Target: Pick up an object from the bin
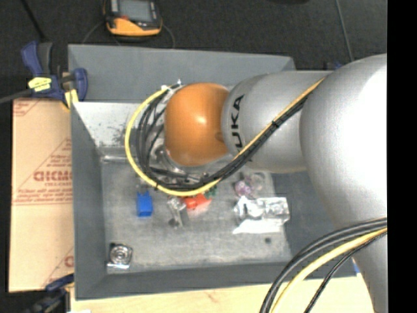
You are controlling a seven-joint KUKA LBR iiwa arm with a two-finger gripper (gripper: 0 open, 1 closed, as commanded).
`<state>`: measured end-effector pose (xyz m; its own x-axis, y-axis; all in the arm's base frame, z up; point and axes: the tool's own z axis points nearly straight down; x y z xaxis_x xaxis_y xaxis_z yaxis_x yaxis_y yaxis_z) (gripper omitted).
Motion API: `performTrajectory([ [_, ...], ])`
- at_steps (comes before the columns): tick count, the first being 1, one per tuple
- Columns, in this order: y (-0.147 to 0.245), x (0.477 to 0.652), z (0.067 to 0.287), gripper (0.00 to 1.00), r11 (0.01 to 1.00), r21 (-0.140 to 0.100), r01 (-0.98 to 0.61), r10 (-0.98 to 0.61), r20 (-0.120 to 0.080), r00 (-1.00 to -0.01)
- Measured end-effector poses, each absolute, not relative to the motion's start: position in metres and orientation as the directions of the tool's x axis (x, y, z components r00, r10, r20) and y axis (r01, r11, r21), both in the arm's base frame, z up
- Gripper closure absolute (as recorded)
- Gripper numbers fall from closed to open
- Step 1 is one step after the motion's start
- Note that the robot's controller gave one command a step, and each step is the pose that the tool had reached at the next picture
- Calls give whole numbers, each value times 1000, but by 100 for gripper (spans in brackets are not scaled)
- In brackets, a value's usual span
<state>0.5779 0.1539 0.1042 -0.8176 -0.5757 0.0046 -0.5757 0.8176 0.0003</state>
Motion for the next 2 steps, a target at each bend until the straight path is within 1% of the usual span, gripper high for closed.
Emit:
performTrajectory([
  [1, 180, 596, 69, 0, 750, -2, -661, -661, -6, -750],
  [2, 180, 596, 72, 100, 753, -1, -658, -658, -8, -753],
])
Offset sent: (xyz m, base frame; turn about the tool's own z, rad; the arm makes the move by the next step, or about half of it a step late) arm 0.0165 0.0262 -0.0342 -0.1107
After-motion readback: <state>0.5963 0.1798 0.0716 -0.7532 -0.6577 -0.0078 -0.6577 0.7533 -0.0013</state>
